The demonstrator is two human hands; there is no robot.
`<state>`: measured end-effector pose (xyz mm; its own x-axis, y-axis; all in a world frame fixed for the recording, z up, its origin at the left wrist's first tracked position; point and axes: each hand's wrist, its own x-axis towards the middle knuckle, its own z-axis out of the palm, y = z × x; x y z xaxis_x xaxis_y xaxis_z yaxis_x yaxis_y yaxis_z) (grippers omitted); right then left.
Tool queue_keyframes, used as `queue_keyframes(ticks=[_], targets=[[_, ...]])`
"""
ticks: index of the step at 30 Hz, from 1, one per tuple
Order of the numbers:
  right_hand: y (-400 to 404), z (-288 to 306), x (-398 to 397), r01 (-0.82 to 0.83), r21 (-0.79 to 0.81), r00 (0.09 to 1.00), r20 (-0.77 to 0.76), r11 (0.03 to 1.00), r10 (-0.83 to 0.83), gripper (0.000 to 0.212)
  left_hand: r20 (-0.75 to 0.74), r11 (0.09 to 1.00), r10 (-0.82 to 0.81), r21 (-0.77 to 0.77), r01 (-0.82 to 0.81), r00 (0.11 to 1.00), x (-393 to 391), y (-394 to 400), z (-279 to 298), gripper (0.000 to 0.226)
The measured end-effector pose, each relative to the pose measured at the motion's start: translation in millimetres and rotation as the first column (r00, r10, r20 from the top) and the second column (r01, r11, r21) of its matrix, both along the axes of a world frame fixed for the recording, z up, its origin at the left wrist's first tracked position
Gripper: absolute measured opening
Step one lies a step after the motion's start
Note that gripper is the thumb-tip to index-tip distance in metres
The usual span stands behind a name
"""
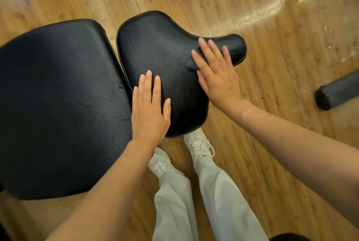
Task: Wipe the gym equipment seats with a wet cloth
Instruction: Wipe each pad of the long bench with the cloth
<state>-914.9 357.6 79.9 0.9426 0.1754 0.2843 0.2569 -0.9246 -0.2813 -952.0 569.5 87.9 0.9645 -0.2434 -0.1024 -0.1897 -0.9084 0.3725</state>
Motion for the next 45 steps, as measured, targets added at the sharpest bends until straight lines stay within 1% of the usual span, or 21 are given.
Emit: queue_keyframes(ticks=[4, 6, 7, 9, 11, 13, 14, 16, 18, 20, 21, 23, 24, 26, 30, 34, 35, 39, 41, 43, 45], targets=[[-1.6, 2.9, 16.9, 0.238, 0.120, 0.971, -0.062, 0.964, -0.232, 0.043, 0.000, 0.999, -0.005, 0.032, 0.005, 1.000, -0.2, -1.7, 1.8, 0.061], [8.5, 4.1, 9.3, 0.269, 0.150, 0.962, -0.089, 0.951, -0.258, 0.045, 0.004, 0.999, -0.001, 0.046, 0.001, 1.000, -0.5, -2.4, 2.1, 0.061], [13.2, 4.9, 2.3, 0.221, 0.148, 0.974, -0.092, 0.964, -0.209, 0.045, 0.012, 0.999, 0.001, 0.051, -0.002, 1.000, -0.3, -3.0, 1.9, 0.061], [17.9, 2.5, -15.1, -0.014, 0.094, 0.996, -0.091, 0.995, 0.022, 0.043, 0.020, 0.998, 0.001, 0.066, -0.002, 1.000, -0.5, -3.9, 2.0, 0.061], [16.3, -0.1, -26.0, -0.232, 0.009, 0.968, -0.102, 0.973, 0.231, 0.040, 0.020, 0.997, 0.006, 0.082, -0.008, 1.000, -1.5, -5.2, 1.3, 0.061], [7.3, -1.2, -19.5, -0.327, -0.054, 0.943, -0.087, 0.943, 0.322, 0.037, 0.020, 0.995, 0.026, 0.096, -0.028, 0.999, -2.6, -8.5, 0.9, 0.061], [1.7, -0.5, -12.1, -0.337, -0.075, 0.941, -0.067, 0.939, 0.332, 0.036, 0.020, 0.994, 0.038, 0.098, -0.040, 0.999, -3.0, -11.0, 1.0, 0.062], [-12.9, 1.7, 6.8, -0.241, -0.064, 0.970, -0.040, 0.968, 0.239, 0.036, 0.016, 0.993, 0.052, 0.105, -0.053, 0.999, -3.0, -16.1, 1.1, 0.063], [-28.8, 6.4, 25.2, 0.003, 0.001, 0.998, -0.067, 1.000, -0.002, 0.036, 0.013, 0.992, 0.055, 0.115, -0.056, 0.998, -3.5, -17.5, 1.4, 0.064], [-38.0, 15.1, 36.2, 0.248, 0.085, 0.958, -0.172, 0.965, -0.231, 0.038, 0.012, 0.991, 0.053, 0.119, -0.054, 0.999, -4.1, -17.1, 1.5, 0.064], [-37.4, 18.2, 40.4, 0.325, 0.099, 0.927, -0.232, 0.940, -0.296, 0.038, 0.009, 0.991, 0.054, 0.123, -0.054, 0.999, -4.1, -17.0, 1.6, 0.064], [-23.9, 25.3, 46.9, 0.441, 0.021, 0.851, -0.326, 0.897, -0.411, 0.039, 0.005, 0.990, 0.060, 0.128, -0.060, 0.998, -4.2, -19.3, 1.9, 0.064], [-12.9, 27.8, 50.1, 0.467, -0.022, 0.831, -0.331, 0.884, -0.448, 0.039, 0.010, 0.989, 0.065, 0.131, -0.066, 0.998, -4.0, -21.1, 1.9, 0.064], [10.6, 27.6, 53.8, 0.435, -0.057, 0.858, -0.277, 0.899, -0.433, 0.039, 0.015, 0.988, 0.075, 0.134, -0.076, 0.997, -4.3, -23.9, 2.0, 0.064], [42.9, 19.0, 52.7, 0.307, -0.031, 0.931, -0.199, 0.951, -0.306, 0.039, 0.011, 0.990, 0.067, 0.124, -0.067, 0.998, -4.6, -20.4, 1.3, 0.064], [15.1, 16.8, 48.8, 0.123, -0.026, 0.968, -0.219, 0.992, -0.126, 0.040, 0.007, 0.991, 0.040, 0.127, -0.040, 0.999, -3.5, -14.8, 3.0, 0.064], [0.7, 19.1, 48.2, 0.142, -0.017, 0.961, -0.236, 0.990, -0.142, 0.039, 0.004, 0.991, 0.031, 0.129, -0.031, 1.000, -3.0, -14.3, 3.6, 0.064], [-42.5, 22.4, 44.8, 0.354, 0.013, 0.893, -0.301, 0.935, -0.334, 0.036, -0.008, 0.990, 0.029, 0.140, -0.028, 1.000, -2.1, -15.0, 3.9, 0.064], [-38.7, 19.0, 43.5, 0.374, 0.035, 0.889, -0.299, 0.927, -0.348, 0.036, -0.008, 0.990, 0.044, 0.135, -0.042, 0.999, -3.0, -17.9, 3.4, 0.063], [-27.0, 15.6, 41.8, 0.391, 0.065, 0.897, -0.249, 0.918, -0.364, 0.035, -0.010, 0.990, 0.054, 0.127, -0.053, 0.998, -4.1, -20.6, 3.1, 0.063], [-10.6, 13.8, 38.9, 0.332, 0.095, 0.931, -0.193, 0.938, -0.310, 0.037, -0.013, 0.992, 0.053, 0.115, -0.051, 0.999, -3.5, -20.5, 2.7, 0.063]])
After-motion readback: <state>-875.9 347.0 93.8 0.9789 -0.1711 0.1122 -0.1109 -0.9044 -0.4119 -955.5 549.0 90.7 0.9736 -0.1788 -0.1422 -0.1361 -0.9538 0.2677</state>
